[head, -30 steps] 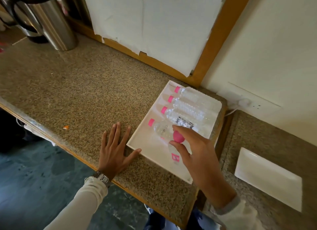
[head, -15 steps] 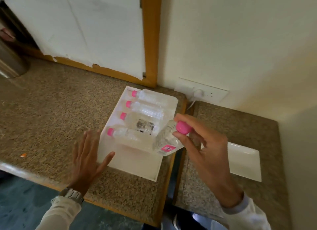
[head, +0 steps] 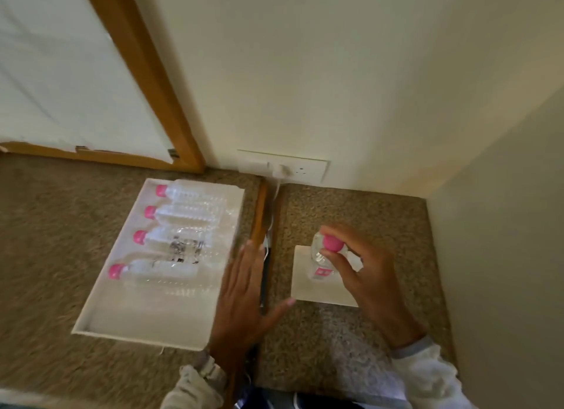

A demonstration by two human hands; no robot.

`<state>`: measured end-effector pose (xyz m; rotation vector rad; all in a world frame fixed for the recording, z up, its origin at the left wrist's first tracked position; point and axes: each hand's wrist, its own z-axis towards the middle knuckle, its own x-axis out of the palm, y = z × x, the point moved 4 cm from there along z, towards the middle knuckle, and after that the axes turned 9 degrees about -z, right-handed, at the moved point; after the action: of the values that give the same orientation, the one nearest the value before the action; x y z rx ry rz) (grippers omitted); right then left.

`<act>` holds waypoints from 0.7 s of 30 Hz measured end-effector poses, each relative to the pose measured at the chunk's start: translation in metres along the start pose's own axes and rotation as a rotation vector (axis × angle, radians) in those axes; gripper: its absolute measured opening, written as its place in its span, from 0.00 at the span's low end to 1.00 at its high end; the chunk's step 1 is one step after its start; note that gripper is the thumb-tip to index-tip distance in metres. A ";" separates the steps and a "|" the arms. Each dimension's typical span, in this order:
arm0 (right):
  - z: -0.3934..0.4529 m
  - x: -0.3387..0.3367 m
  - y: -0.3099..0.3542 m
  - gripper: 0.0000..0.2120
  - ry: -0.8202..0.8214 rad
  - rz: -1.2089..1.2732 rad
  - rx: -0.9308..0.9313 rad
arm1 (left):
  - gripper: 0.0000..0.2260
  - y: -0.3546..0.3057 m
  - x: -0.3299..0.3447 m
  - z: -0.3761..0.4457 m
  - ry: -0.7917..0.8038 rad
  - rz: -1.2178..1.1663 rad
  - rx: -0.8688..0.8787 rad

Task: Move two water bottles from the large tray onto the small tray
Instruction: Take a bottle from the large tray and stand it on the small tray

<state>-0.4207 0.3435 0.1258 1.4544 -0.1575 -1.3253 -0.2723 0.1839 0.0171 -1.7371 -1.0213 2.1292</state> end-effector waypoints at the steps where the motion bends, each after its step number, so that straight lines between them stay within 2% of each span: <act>1: 0.000 0.000 -0.006 0.18 -0.005 -0.010 0.002 | 0.48 -0.003 0.014 -0.001 0.019 -0.008 -0.021; 5: 0.000 0.002 -0.024 0.17 -0.010 -0.049 0.005 | 0.51 0.001 0.059 -0.002 0.112 0.066 -0.076; 10: 0.001 0.009 -0.036 0.18 -0.008 -0.067 0.006 | 0.51 0.009 0.096 0.001 0.200 0.122 -0.047; 21: 0.006 0.014 -0.040 0.17 0.047 -0.044 -0.008 | 0.53 0.017 0.120 0.006 0.160 -0.013 -0.119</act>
<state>-0.4419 0.3456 0.0888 1.4889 -0.0896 -1.3243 -0.3077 0.2363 -0.0860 -1.9127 -1.1312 1.9211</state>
